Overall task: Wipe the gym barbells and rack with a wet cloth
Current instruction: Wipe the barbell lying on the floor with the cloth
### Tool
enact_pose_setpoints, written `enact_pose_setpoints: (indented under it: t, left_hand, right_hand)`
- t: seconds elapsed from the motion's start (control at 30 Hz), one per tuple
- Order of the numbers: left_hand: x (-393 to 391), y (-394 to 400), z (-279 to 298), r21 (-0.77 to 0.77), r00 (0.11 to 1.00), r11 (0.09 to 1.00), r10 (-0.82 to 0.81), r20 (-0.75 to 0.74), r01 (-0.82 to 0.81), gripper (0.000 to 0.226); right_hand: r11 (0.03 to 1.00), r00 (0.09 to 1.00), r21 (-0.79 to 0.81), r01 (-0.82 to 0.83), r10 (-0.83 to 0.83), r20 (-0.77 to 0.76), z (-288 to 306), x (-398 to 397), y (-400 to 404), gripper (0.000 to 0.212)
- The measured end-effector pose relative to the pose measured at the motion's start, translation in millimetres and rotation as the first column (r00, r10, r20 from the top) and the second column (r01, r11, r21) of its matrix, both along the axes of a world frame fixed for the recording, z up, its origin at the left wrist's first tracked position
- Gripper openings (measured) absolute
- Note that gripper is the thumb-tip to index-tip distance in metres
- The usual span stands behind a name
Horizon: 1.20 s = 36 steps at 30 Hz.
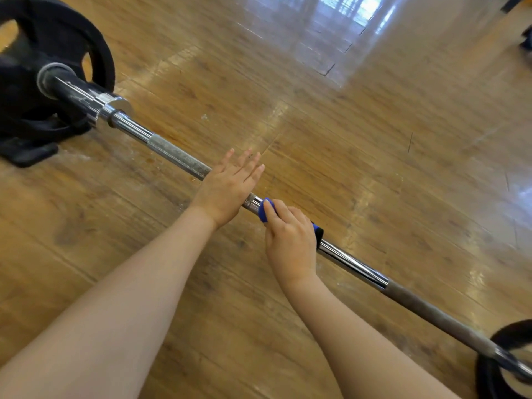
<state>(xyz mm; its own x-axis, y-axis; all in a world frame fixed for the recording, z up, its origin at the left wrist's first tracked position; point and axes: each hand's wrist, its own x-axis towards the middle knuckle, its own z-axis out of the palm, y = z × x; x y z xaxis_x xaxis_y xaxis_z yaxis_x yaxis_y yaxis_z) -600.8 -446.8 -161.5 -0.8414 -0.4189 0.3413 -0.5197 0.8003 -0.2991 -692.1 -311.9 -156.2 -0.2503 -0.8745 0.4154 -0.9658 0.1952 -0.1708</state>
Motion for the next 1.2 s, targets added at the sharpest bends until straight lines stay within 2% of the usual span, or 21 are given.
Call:
enact_pose_setpoints:
  t: [0.03,0.13,0.2,0.27,0.33,0.4,0.47,0.57,0.67,0.77,0.83,1.0,1.13,1.2]
  left_hand:
    - [-0.5,0.6,1.9,-0.017,0.999,1.0,-0.004,0.041,0.005,0.058]
    - [0.2,2.6,6.7,0.136,0.975,0.988,0.046,0.218,-0.077,0.063]
    - [-0.5,2.4,5.7,0.143,0.987,0.988,0.039,0.153,-0.062,0.063]
    - [0.8,0.1,1.7,0.094,0.998,0.995,0.014,0.058,-0.019,0.061]
    - [2.2,-1.6,-1.5,0.096,1.0,0.995,-0.012,-0.006,0.012,0.057]
    - [2.0,-1.0,-0.2,0.135,1.0,0.991,-0.013,-0.013,0.015,0.059]
    - [0.8,0.2,0.2,0.126,0.999,0.992,-0.018,-0.03,0.022,0.062]
    - [2.0,2.1,1.5,0.133,1.0,0.991,0.001,-0.009,0.001,0.058]
    - [2.7,3.2,1.1,0.152,1.0,0.988,0.005,-0.003,-0.005,0.059]
    - [4.0,3.3,1.7,0.166,1.0,0.986,0.008,-0.001,-0.007,0.058]
    - [3.0,3.4,2.5,0.169,1.0,0.985,0.011,0.001,-0.011,0.058]
    - [5.8,3.1,0.9,0.101,0.998,0.995,0.0,0.069,-0.007,0.055]
    - [3.2,4.6,-2.8,0.034,0.998,0.998,-0.044,0.033,0.043,0.051]
    - [0.4,7.2,4.6,0.04,0.995,0.999,-0.008,0.096,0.004,0.054]
  right_hand:
    - [1.0,0.999,0.001,-0.003,0.003,0.038,1.4,-1.6,4.2,0.037]
    - [0.996,0.982,-0.083,-0.032,0.047,0.185,15.4,-2.8,2.6,0.029]
    - [0.979,0.963,-0.198,-0.054,0.104,0.25,30.2,7.0,-9.5,0.028]
    - [0.969,0.963,-0.248,-0.014,0.08,0.258,40.4,24.7,-23.7,0.032]
    - [0.966,0.956,-0.208,0.154,-0.092,0.28,39.6,37.9,-34.9,0.037]
    - [0.945,0.925,-0.092,0.313,-0.282,0.254,32.0,38.7,-38.3,0.038]
    - [0.917,0.898,0.149,0.37,-0.394,0.198,25.2,32.3,-35.3,0.037]
    - [0.91,0.946,0.331,0.249,-0.301,0.116,20.4,22.7,-18.1,0.055]
    - [0.917,0.99,0.387,0.093,-0.126,0.062,26.3,15.1,-2.1,0.07]
    - [0.896,0.996,0.443,0.028,-0.062,0.061,27.4,9.0,1.5,0.07]
    - [0.912,0.995,0.41,0.017,-0.055,0.082,29.1,7.9,-8.0,0.064]
    - [0.921,1.0,0.39,0.003,-0.014,0.026,24.4,11.8,-18.6,0.054]
    - [0.97,0.994,0.219,0.105,-0.1,-0.034,8.2,-2.8,10.3,0.057]
    - [0.97,0.992,0.211,0.122,-0.115,-0.043,6.1,-5.3,16.6,0.056]
